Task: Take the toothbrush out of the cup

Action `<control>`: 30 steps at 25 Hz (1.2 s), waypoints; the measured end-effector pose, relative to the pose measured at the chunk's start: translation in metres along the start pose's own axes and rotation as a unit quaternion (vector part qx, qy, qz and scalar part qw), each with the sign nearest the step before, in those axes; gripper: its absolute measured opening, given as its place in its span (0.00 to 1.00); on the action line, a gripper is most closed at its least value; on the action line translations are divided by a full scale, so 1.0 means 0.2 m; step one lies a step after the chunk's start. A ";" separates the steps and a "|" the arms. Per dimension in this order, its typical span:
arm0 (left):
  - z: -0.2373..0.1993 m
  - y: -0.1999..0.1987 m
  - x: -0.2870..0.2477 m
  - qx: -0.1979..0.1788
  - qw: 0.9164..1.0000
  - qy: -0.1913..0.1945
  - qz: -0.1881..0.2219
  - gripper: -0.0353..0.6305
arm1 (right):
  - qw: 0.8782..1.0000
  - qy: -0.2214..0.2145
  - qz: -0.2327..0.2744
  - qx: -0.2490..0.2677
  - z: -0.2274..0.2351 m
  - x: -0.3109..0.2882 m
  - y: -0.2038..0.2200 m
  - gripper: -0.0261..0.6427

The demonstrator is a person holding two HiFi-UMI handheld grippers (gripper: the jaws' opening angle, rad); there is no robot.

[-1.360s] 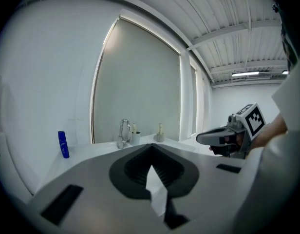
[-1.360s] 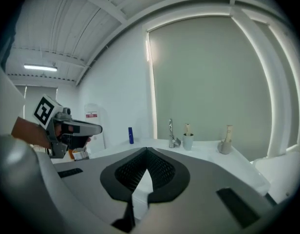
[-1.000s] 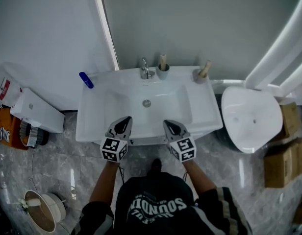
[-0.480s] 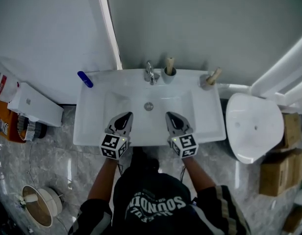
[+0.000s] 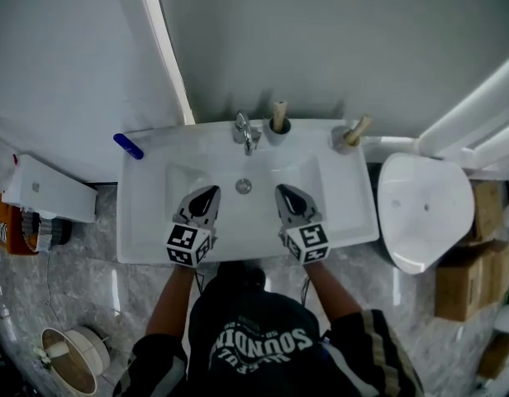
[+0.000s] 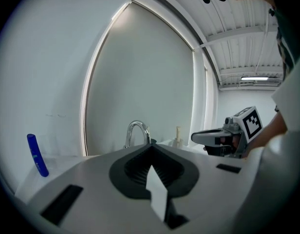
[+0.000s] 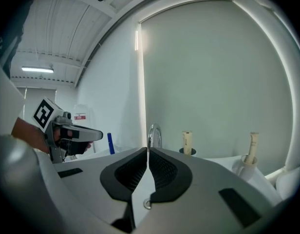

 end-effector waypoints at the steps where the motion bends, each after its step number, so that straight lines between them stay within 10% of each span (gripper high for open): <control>1: -0.01 0.00 -0.02 0.001 1.000 0.001 0.000 0.05 | 1.000 0.003 -0.002 -0.001 0.01 -0.01 0.01 0.04; 8: -0.07 0.02 -0.09 0.009 1.000 0.008 -0.010 0.05 | 0.999 0.024 -0.017 -0.024 0.06 -0.11 0.06 0.22; 30: -0.28 0.12 -0.23 0.029 0.999 0.015 -0.040 0.05 | 0.992 0.103 -0.050 -0.042 0.55 -0.78 -0.04 0.28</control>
Point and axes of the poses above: the fingertips, and each gripper's own axes: x backward along the fingers, z to its right, y out of its underside, the point moved 1 cm from there along x, backward along the fingers, and after that the axes turned 1 degree about y, right-handed, at the moved point
